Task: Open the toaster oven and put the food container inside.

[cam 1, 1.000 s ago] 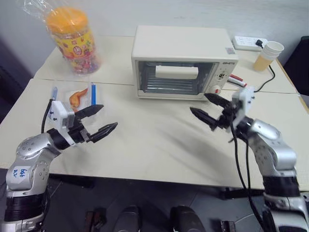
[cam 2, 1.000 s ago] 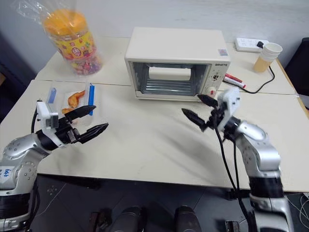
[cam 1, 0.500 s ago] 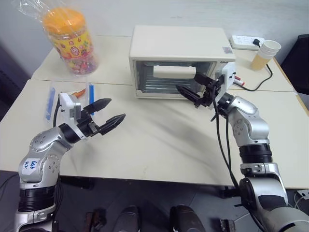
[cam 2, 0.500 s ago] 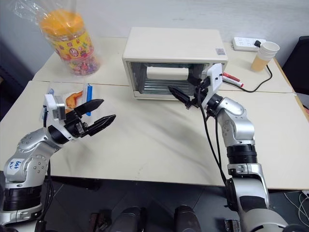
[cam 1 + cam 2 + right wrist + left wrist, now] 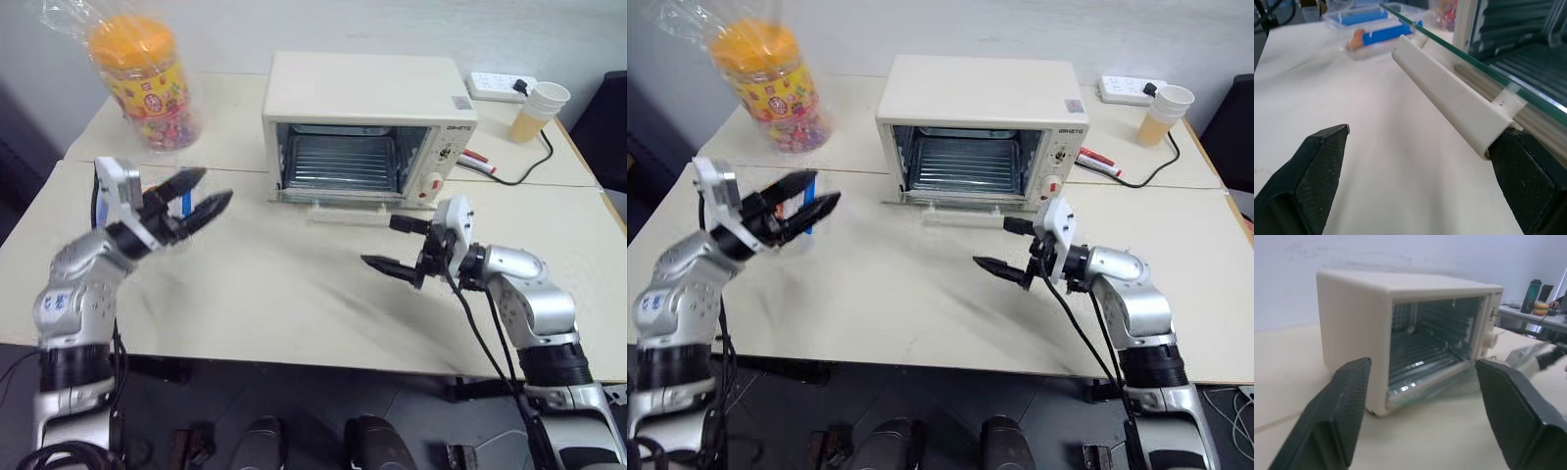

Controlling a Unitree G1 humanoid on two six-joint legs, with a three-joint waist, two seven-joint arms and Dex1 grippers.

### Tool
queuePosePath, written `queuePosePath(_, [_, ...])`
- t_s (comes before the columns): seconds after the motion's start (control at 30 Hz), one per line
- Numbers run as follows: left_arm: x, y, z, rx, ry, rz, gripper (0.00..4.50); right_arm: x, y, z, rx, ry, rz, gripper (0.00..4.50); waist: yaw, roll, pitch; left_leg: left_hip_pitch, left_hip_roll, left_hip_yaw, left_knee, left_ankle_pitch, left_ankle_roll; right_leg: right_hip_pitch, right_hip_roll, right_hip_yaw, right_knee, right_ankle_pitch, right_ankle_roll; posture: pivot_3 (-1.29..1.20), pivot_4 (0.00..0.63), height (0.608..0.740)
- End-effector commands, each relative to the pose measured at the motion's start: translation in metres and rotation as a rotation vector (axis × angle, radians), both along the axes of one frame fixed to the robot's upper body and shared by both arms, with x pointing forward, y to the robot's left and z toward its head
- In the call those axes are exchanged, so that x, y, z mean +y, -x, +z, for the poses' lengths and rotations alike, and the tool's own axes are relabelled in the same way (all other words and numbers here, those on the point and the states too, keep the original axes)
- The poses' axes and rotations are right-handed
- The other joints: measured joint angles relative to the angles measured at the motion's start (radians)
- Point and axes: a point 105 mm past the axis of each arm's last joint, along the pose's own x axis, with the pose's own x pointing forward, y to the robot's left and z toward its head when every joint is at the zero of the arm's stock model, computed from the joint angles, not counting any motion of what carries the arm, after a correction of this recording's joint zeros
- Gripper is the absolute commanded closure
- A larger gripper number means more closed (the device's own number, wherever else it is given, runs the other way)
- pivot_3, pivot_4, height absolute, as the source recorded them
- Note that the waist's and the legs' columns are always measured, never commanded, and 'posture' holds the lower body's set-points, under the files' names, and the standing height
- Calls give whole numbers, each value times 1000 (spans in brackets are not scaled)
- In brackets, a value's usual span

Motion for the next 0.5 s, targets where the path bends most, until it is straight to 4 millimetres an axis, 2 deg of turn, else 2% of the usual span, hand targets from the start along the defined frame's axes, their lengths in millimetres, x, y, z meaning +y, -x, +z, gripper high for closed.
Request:
queuePosePath(0.03, [-21, -21, 2, -22, -22, -13, 1976, 7, 4, 17, -97, -13, 44, 0, -2, 0, 0, 0, 0, 0, 0, 0, 0, 0, 1, 0, 0, 0, 0, 0, 150, 740])
queuePosePath(0.17, [-44, -42, -12, -11, -114, -26, 2936, 6, 3, 18, -120, -10, 32, 0, -6, -1, 1, 0, 1, 1, -2, 0, 0, -1, 2, 0, -1, 0, 0, 0, 150, 740])
queuePosePath(0.33, [-57, -59, -24, 4, -168, 4, 4081, 0, 3, 16, -146, 7, -3, 0, -4, -2, 1, -1, 0, 1, -1, 0, 0, -2, 2, -2, 0, 0, 1, 0, 150, 740])
queuePosePath(0.5, [-70, -53, -37, 8, -224, -78, 4081, -19, 10, 6, -148, 11, -75, 0, 1, -3, 2, -2, 0, 0, 0, 0, 0, -2, 1, -3, 0, 0, 1, 0, 150, 740])
